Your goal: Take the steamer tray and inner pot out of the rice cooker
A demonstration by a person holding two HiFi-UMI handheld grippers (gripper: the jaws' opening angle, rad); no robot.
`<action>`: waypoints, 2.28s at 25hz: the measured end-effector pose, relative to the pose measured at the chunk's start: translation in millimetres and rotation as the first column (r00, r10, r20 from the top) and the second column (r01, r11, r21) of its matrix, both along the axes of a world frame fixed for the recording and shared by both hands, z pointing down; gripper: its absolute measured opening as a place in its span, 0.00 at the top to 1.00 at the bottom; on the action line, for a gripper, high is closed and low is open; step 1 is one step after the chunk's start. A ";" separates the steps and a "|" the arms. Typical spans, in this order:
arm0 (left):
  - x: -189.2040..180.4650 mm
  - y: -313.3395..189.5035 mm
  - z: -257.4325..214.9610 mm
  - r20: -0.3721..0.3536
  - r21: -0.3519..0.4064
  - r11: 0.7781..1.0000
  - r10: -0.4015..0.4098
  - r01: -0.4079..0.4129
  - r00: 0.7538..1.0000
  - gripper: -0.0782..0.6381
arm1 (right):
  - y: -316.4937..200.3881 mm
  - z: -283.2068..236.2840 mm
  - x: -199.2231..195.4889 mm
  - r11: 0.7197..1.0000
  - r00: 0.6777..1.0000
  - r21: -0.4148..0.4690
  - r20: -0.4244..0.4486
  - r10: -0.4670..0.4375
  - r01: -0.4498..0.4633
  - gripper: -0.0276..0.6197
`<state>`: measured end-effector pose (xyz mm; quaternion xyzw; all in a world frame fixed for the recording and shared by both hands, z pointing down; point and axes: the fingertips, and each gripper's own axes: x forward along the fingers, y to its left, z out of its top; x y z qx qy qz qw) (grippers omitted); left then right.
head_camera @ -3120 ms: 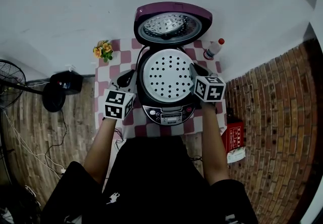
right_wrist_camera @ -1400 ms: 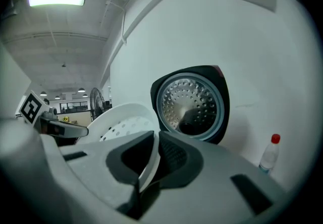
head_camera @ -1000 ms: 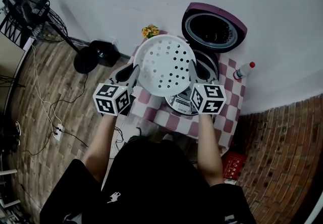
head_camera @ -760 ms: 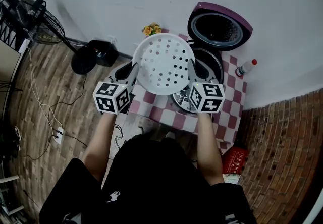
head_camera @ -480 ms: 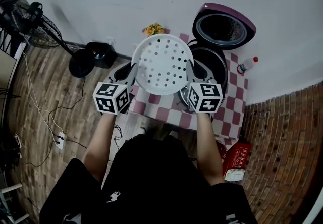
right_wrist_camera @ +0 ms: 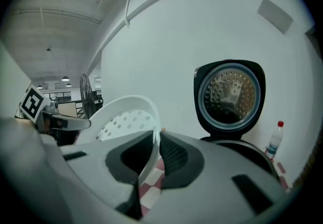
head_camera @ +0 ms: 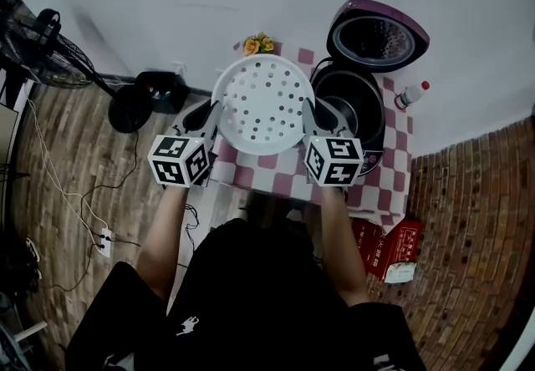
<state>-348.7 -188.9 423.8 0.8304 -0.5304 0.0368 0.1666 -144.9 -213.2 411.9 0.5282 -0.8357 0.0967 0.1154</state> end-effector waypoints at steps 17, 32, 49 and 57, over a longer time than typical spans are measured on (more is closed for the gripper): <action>-45.4 8.2 68.9 0.024 -0.143 0.990 0.007 -0.004 1.000 0.84 | 16.8 76.1 -41.9 0.987 0.996 -0.139 0.042 0.081 -0.075 0.91; -34.3 15.7 149.6 0.080 -0.267 0.964 0.040 -0.018 0.996 0.84 | 27.9 169.9 -31.0 0.947 0.991 -0.293 -0.047 0.128 -0.136 0.90; -45.0 -8.4 217.7 0.115 -0.366 0.931 0.052 -0.006 0.992 0.84 | 8.0 235.3 -40.5 0.903 0.981 -0.387 -0.118 0.155 -0.189 0.90; -46.6 -23.2 232.8 0.132 -0.385 0.923 0.062 -0.007 0.989 0.84 | -4.1 250.0 -41.5 0.887 0.975 -0.409 -0.136 0.175 -0.217 0.90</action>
